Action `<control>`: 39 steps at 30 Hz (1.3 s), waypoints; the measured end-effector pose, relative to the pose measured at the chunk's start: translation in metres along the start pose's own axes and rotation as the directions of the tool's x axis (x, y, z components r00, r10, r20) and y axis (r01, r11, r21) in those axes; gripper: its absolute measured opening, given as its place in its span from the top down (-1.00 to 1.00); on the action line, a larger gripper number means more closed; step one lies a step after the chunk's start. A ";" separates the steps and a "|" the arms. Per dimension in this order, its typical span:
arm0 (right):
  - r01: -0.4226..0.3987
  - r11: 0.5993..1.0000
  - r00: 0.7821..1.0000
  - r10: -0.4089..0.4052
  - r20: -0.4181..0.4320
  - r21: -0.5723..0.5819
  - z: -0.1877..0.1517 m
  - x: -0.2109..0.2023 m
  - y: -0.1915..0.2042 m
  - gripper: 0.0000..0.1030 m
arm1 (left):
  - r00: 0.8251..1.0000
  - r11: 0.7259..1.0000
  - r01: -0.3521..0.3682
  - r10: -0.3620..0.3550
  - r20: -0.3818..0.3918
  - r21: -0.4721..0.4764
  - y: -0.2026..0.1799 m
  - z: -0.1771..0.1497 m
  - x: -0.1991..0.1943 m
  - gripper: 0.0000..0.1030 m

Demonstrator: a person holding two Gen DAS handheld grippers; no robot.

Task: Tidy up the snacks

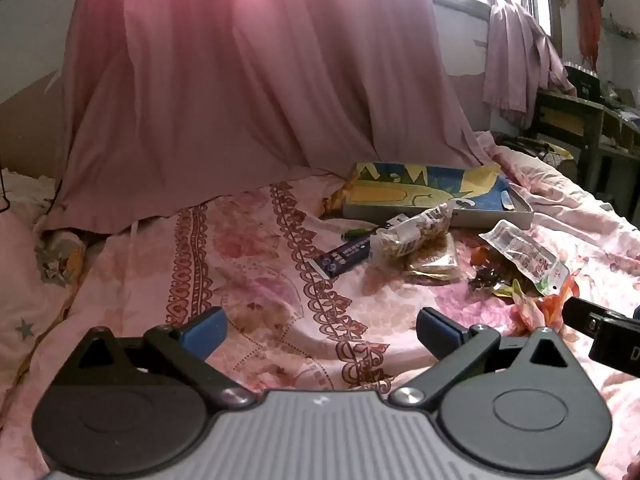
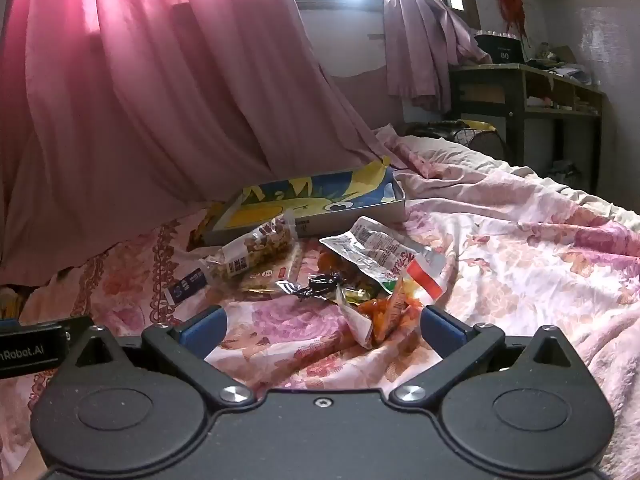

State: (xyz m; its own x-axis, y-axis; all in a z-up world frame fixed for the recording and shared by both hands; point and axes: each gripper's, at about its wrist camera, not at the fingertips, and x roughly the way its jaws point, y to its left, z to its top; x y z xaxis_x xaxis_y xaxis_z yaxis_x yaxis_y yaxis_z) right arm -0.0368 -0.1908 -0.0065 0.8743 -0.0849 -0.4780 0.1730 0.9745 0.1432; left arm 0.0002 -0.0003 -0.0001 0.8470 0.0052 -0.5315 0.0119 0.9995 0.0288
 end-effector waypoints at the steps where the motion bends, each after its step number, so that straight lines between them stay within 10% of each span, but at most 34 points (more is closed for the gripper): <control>1: -0.001 1.000 1.000 0.001 -0.001 0.002 0.000 0.000 0.000 -0.99 | 1.000 1.000 0.000 0.000 0.003 -0.002 0.000 0.000 0.000 -0.99; 39: -0.002 1.000 1.000 0.002 -0.016 0.009 0.001 0.002 -0.001 -0.99 | 1.000 1.000 0.005 -0.005 0.003 -0.006 0.000 0.000 0.000 -0.99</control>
State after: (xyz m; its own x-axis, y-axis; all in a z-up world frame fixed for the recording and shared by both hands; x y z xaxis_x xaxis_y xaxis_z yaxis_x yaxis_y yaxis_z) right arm -0.0350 -0.1917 -0.0062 0.8674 -0.0792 -0.4912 0.1751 0.9727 0.1524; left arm 0.0000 -0.0001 0.0000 0.8488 0.0002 -0.5288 0.0129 0.9997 0.0210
